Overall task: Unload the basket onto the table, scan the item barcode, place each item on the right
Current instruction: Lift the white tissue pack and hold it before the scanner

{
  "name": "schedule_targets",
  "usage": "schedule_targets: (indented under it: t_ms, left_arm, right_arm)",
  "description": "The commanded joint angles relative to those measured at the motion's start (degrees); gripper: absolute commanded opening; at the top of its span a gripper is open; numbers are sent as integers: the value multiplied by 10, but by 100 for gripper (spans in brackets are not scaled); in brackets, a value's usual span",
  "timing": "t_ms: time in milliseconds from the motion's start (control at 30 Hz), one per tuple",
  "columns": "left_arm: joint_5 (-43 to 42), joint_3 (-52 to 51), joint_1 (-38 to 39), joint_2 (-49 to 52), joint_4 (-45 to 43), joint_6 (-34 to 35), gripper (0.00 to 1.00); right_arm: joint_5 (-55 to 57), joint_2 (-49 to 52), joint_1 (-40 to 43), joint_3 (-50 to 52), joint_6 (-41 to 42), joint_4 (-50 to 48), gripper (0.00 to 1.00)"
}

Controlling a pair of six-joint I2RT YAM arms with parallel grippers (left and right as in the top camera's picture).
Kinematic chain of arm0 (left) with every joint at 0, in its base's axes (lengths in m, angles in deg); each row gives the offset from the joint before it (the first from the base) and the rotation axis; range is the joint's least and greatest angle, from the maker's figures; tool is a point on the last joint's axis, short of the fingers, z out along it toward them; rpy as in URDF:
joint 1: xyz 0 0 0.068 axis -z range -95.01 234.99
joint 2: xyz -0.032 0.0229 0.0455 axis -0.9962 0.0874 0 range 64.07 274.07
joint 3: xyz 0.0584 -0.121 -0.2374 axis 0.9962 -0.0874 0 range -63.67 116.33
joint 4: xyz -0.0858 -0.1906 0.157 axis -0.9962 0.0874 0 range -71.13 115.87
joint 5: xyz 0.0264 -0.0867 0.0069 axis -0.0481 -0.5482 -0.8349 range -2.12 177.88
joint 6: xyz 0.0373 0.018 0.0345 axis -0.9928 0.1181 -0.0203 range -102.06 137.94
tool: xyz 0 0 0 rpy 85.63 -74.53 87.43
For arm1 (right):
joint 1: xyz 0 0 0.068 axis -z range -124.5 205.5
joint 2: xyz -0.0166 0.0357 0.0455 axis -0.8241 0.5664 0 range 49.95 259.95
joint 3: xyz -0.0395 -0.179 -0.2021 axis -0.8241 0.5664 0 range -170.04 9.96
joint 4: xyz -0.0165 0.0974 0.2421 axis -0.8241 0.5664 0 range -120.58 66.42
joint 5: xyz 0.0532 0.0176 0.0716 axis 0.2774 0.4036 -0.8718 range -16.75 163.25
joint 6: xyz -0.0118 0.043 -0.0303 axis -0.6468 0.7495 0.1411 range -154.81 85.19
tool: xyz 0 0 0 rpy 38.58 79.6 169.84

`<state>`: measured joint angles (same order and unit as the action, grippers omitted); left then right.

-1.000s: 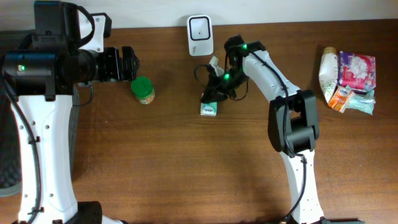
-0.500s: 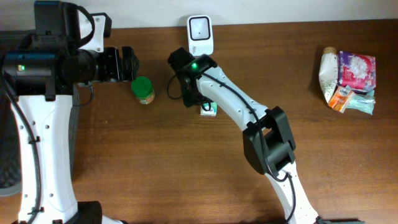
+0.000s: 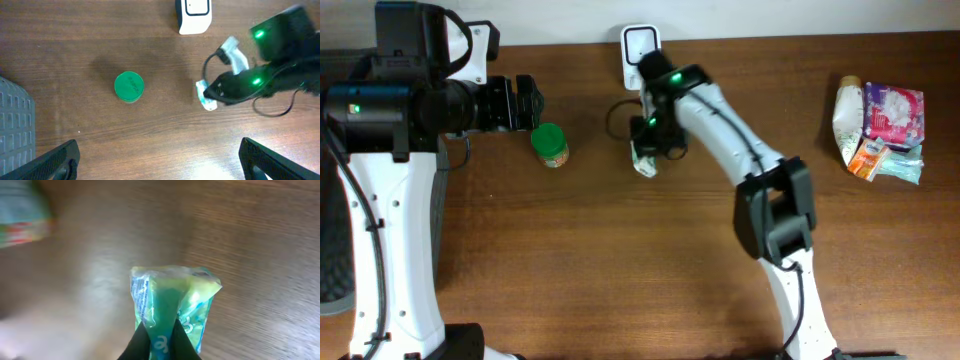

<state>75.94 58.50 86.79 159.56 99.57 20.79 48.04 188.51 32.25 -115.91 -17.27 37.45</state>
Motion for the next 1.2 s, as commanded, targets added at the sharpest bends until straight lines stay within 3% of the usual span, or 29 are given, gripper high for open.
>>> schedule_targets:
  t_ms: [0,133,200,233,300,367,433,533,567,600,667,700,733,800,1067,1100,1133,1167]
  left_arm:
    - [-2,3,-2,1,-1,3,99]
    - [-2,3,-2,1,-1,3,99]
    - [-2,3,-2,1,-1,3,99]
    - [-2,3,-2,1,-1,3,99]
    - [-2,3,-2,1,-1,3,99]
    - [-2,3,-2,1,-1,3,99]
    - [-2,3,-2,1,-1,3,99]
    - [-2,3,-2,1,-1,3,99]
    - [-2,3,-2,1,-1,3,99]
    - [-2,3,-2,1,-1,3,99]
    - [-2,3,-2,1,-1,3,99]
    - [-2,3,-2,1,-1,3,99]
    - [-2,3,-2,1,-1,3,99]
    - [-2,3,-2,1,-1,3,99]
    - [-2,3,-2,1,-1,3,99]
    - [-2,3,-2,1,-1,3,99]
    - [-2,3,-2,1,-1,3,99]
    - [-2,3,-2,1,-1,3,99]
  right_arm:
    - [-243,-10,32,15,-87,0,4]
    - [-288,-3,37,135,-73,-80,4]
    - [-229,-3,51,174,-38,-108,4]
    - [-148,-6,68,175,-31,-89,15]
    - [-108,-16,89,168,-38,-64,31]
    - [-9,-29,118,111,-40,7,42]
    - [4,-29,124,46,-82,80,56]
    - [4,-28,115,32,-104,105,73]
    - [4,-24,104,32,-105,99,82]
    - [5,-22,96,32,-105,87,97]
    - [6,-22,81,32,-104,60,99]
    - [6,-22,66,32,-100,46,98]
    - [6,-22,55,32,-101,43,89]
    - [7,-22,29,40,-127,28,51]
    - [15,-21,-7,142,-111,-85,50]
    - [15,-21,-7,151,-111,-90,43]
    - [15,-21,-7,157,-111,-91,15]
    - [12,-21,-7,157,-111,-91,4]
